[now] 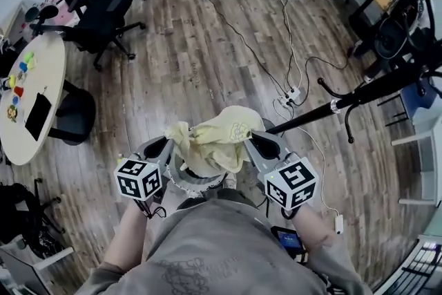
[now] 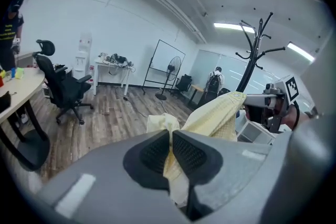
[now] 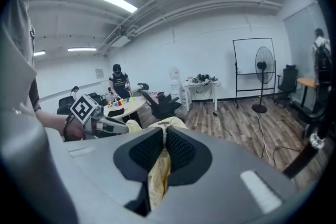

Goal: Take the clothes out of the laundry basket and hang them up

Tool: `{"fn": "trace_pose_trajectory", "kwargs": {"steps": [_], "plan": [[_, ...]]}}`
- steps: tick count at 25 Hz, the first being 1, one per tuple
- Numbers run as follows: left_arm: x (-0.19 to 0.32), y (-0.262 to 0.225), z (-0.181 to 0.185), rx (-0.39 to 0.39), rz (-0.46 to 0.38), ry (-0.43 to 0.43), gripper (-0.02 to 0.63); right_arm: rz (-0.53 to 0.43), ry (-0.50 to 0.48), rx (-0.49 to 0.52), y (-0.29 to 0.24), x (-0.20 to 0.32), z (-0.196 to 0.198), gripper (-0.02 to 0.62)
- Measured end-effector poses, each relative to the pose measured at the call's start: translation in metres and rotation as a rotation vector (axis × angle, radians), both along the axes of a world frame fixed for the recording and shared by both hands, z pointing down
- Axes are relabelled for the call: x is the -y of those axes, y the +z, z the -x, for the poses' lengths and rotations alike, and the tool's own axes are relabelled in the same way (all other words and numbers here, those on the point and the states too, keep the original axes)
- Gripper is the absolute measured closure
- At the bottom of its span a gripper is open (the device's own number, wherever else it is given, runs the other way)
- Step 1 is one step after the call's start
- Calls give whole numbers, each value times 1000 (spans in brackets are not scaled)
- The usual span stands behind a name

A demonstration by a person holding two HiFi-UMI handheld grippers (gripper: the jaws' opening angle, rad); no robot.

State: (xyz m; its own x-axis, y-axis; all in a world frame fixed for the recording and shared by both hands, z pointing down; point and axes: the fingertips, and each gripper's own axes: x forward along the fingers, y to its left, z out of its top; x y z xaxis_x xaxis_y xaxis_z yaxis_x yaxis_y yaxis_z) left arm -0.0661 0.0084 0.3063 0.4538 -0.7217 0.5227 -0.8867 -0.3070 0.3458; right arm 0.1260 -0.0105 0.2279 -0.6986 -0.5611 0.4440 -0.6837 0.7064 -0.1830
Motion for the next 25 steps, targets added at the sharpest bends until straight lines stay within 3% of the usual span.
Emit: {"fn": "trace_pose_trajectory", "kwargs": {"steps": [7, 12, 17, 20, 25], "plan": [[56, -75, -84, -50, -162, 168, 584, -187, 212, 49, -86, 32, -98, 552], [97, -137, -155, -107, -297, 293, 584, -418, 393, 19, -171, 50, -198, 552], [137, -200, -224, -142, -418, 395, 585, -547, 610, -16, -227, 43, -302, 552], [150, -227, -268, -150, -483, 468, 584, -600, 789, -35, -242, 16, -373, 552], [170, -247, -333, -158, -517, 558, 586, -571, 1045, 0, -226, -29, -474, 552]]}}
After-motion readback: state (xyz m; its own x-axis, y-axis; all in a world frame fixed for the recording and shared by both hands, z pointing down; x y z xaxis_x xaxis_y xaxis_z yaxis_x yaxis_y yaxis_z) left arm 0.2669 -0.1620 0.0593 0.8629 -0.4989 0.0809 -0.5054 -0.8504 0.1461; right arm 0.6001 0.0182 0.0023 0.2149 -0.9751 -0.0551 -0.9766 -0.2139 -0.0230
